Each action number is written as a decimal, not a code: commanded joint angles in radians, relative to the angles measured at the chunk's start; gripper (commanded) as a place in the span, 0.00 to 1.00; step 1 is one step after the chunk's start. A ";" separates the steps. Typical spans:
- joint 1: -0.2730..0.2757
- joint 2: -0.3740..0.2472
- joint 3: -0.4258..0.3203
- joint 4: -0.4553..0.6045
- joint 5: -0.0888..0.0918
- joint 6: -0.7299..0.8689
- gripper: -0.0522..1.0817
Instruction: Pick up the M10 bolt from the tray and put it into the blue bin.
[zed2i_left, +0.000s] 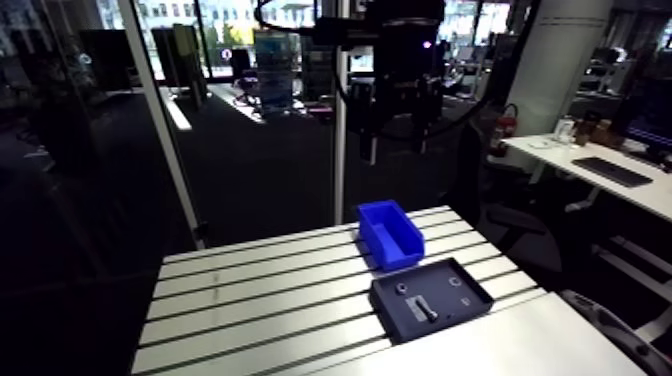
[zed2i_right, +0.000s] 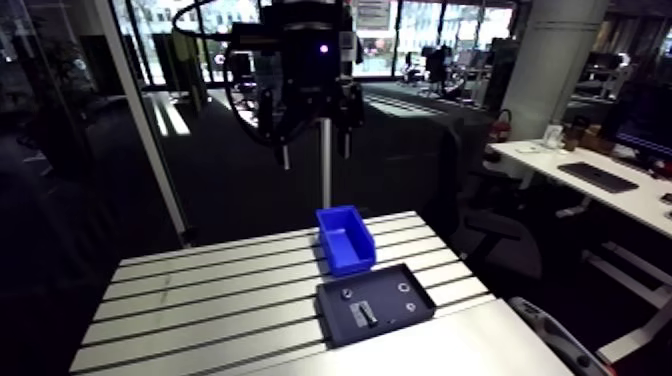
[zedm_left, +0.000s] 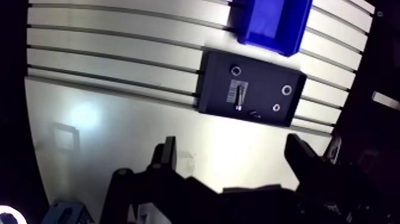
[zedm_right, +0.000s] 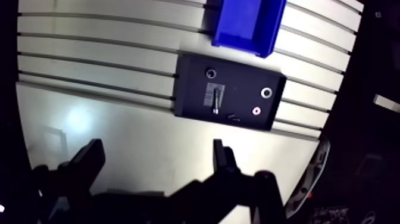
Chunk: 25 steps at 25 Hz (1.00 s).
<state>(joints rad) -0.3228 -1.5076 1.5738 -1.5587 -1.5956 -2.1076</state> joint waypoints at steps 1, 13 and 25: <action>-0.030 -0.001 0.030 -0.059 0.015 -0.010 0.06; -0.085 0.014 0.182 -0.237 0.012 -0.010 0.06; -0.090 0.063 0.257 -0.349 0.006 -0.021 0.06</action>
<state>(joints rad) -0.4097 -1.4521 1.7964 -1.8763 -1.5880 -2.1229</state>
